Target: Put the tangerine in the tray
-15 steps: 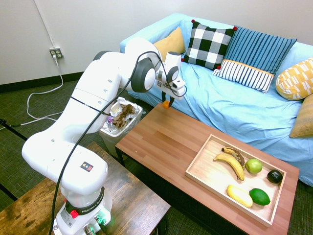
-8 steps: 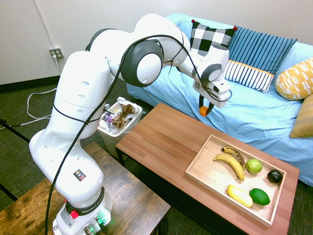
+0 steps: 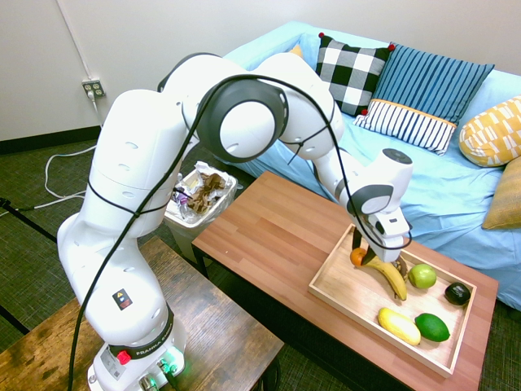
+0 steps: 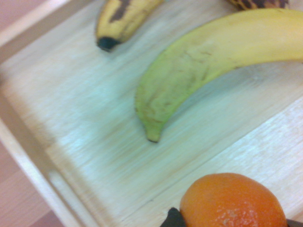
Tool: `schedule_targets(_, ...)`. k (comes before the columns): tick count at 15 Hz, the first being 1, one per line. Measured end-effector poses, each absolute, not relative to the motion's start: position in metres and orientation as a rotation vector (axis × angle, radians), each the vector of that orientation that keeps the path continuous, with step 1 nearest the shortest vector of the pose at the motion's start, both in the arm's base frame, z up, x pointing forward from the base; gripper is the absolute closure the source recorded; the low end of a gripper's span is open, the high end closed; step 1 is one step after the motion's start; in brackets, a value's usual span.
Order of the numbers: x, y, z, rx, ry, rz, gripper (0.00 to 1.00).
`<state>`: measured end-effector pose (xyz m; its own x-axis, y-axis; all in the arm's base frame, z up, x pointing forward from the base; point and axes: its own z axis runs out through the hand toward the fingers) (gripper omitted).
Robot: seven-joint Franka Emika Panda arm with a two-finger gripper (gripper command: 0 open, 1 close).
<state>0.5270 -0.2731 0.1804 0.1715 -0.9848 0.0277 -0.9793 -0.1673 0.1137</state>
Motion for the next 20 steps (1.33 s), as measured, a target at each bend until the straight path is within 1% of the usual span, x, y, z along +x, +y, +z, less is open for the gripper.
schedule_targets(6,0.531,-0.276,0.121,2.299,-1.973,-0.149,1.00)
schedule_targets(7,0.533,-0.277,0.114,2.300,-1.974,-0.153,0.00)
schedule_targets(16,0.541,-0.279,0.108,2.343,-1.940,-0.156,0.00)
schedule_targets(20,0.542,-0.284,0.136,2.361,-1.950,-0.109,0.00)
